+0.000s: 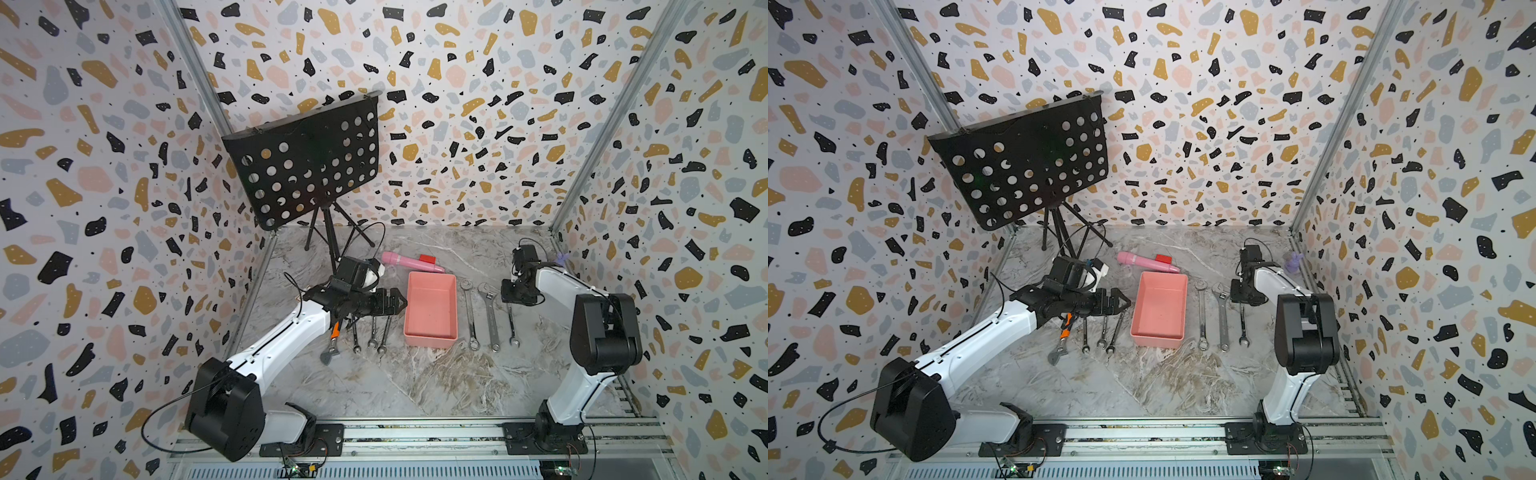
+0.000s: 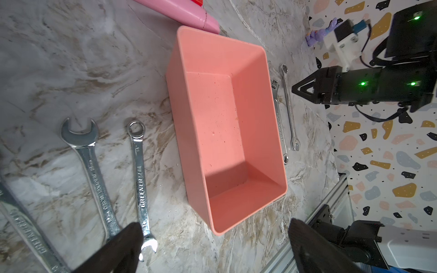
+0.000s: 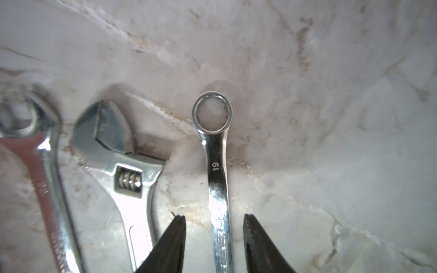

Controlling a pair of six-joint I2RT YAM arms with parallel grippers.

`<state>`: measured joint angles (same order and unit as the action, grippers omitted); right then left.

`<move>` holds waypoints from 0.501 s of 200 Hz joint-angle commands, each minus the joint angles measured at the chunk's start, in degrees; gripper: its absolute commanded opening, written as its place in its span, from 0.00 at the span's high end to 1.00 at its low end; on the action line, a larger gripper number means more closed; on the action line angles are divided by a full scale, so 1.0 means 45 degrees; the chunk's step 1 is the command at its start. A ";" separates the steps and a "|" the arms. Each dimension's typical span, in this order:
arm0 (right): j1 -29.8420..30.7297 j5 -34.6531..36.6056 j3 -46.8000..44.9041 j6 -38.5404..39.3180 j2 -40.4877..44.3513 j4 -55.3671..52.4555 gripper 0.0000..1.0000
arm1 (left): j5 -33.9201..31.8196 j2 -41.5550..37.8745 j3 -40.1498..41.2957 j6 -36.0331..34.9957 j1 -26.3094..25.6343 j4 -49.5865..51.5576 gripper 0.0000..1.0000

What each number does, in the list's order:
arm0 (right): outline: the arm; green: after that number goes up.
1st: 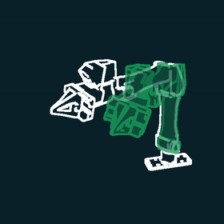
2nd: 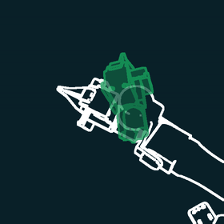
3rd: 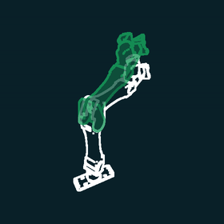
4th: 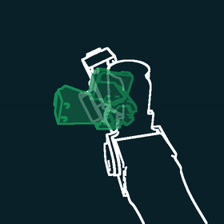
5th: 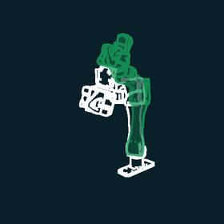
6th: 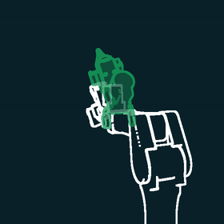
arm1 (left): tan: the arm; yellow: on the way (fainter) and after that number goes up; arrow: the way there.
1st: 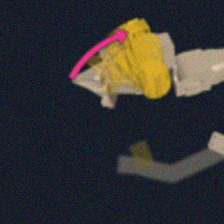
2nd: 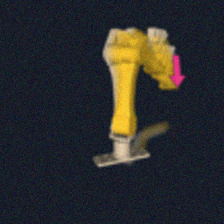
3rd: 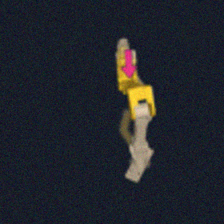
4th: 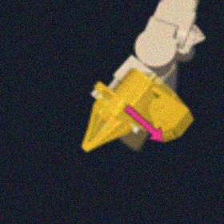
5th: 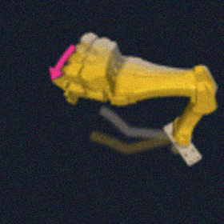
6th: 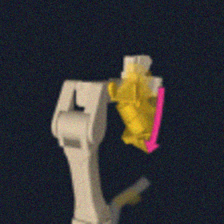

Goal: Take out the wrench from the storage box
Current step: Place the wrench at the center of the board, then reset both arms

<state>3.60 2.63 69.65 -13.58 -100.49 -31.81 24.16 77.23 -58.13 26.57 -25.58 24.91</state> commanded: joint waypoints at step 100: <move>-0.0838 0.3085 -0.6603 0.2126 0.4555 0.9881 0.00 | -0.5025 -0.0366 0.2574 -0.5071 0.5692 -0.4298 0.00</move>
<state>0.43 11.42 47.53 -6.85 -79.72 -4.43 9.67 73.32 -51.27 9.15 -1.50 18.26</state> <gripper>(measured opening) 0.993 0.997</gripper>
